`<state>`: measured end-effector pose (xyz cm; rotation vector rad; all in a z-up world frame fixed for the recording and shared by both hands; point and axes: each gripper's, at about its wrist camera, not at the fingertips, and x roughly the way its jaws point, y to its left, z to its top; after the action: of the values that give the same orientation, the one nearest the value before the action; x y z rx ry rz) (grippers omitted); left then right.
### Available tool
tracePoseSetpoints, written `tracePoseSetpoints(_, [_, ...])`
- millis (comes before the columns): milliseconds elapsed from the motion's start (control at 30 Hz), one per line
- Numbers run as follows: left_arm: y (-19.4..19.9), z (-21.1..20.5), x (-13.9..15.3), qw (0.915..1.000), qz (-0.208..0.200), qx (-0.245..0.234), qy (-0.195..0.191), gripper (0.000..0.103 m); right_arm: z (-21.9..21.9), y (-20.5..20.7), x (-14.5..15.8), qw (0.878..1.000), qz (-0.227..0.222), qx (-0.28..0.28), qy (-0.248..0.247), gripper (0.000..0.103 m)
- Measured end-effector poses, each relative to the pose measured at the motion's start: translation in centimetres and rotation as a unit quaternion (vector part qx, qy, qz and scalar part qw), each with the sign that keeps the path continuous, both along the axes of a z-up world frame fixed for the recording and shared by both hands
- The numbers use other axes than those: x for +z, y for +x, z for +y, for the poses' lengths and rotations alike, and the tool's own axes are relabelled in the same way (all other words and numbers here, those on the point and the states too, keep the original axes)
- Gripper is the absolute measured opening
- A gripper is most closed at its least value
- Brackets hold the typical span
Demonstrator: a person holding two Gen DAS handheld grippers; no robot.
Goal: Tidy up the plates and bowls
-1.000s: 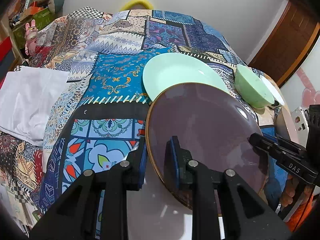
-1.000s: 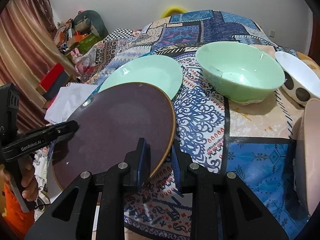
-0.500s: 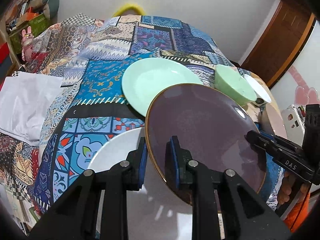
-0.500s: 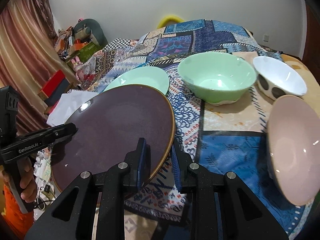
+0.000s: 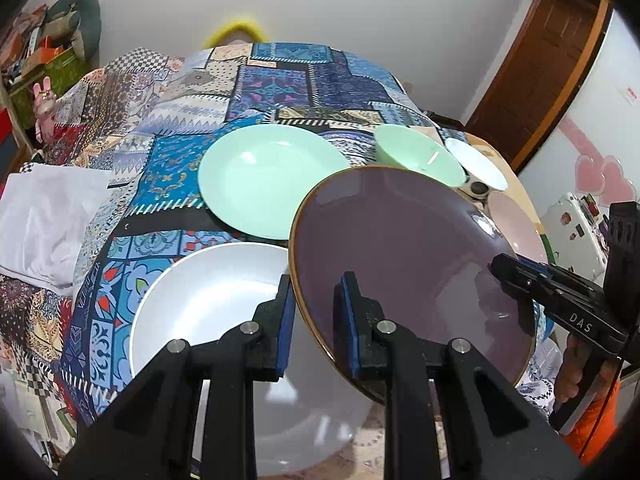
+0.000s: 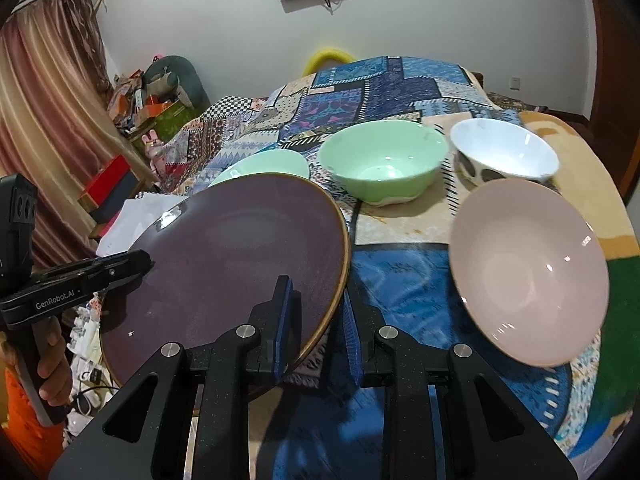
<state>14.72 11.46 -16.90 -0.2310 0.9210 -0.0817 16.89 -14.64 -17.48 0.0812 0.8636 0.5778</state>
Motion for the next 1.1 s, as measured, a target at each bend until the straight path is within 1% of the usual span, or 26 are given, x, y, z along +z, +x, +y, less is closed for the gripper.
tracePoseSetpoints(167, [-0.4, -1.7, 0.2, 1.0000, 0.003, -0.007, 0.005, 0.022, -1.4, -0.4, -0.3, 1.000, 0.001, -0.008, 0.000, 0.022])
tracePoseSetpoints(367, [-0.5, -3.5, -0.5, 0.9997, 0.016, -0.014, 0.007, 0.022, -3.4, -0.9, -1.2, 1.000, 0.009, -0.016, -0.001, 0.022])
tracePoseSetpoints(600, [-0.4, -5.5, -1.7, 0.9992, 0.029, -0.024, 0.012, 0.022, -4.9, -1.1, -2.3, 0.999, 0.021, -0.025, -0.006, 0.022])
tracePoseSetpoints(833, [0.3, -7.3, -3.5, 0.9982, 0.048, -0.035, 0.011, 0.022, -6.2, -1.0, -3.7, 0.999, 0.039, -0.036, -0.013, 0.022])
tracePoseSetpoints(1100, [1.1, -8.6, -5.0, 0.9968, 0.066, -0.042, 0.018, 0.023, -6.3, -0.6, -4.9, 0.997, 0.057, -0.041, -0.019, 0.022])
